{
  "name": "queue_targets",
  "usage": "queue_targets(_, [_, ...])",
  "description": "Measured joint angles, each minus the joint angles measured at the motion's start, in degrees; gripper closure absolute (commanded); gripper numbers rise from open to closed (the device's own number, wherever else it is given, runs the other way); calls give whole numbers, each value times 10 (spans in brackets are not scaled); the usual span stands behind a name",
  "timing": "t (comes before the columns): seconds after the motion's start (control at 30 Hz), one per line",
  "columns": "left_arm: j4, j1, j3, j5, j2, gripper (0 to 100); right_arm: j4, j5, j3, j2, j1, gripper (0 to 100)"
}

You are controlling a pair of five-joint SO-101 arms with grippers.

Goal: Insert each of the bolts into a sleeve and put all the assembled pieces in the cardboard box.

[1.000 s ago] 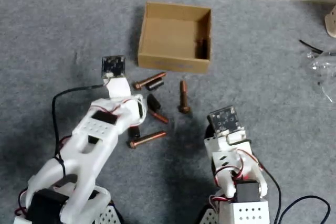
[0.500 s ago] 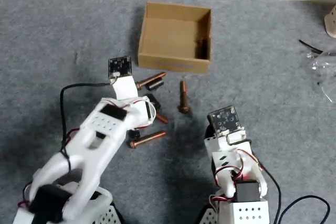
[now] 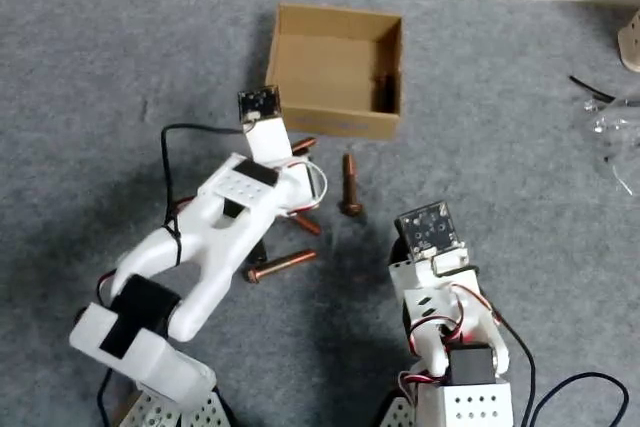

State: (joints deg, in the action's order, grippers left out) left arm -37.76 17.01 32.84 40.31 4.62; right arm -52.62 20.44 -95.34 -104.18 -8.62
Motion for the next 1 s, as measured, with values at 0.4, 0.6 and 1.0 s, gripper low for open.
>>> queue_targets(0.4, [-149,-2,-58,29,-2,867,0,0,0,0,2,994])
queue_targets(0.6, [-195,7,-58,29,-22,867,0,0,0,0,2,994])
queue_targets(1.0, [-129,11,-64,34,42,870,0,0,0,0,2,994])
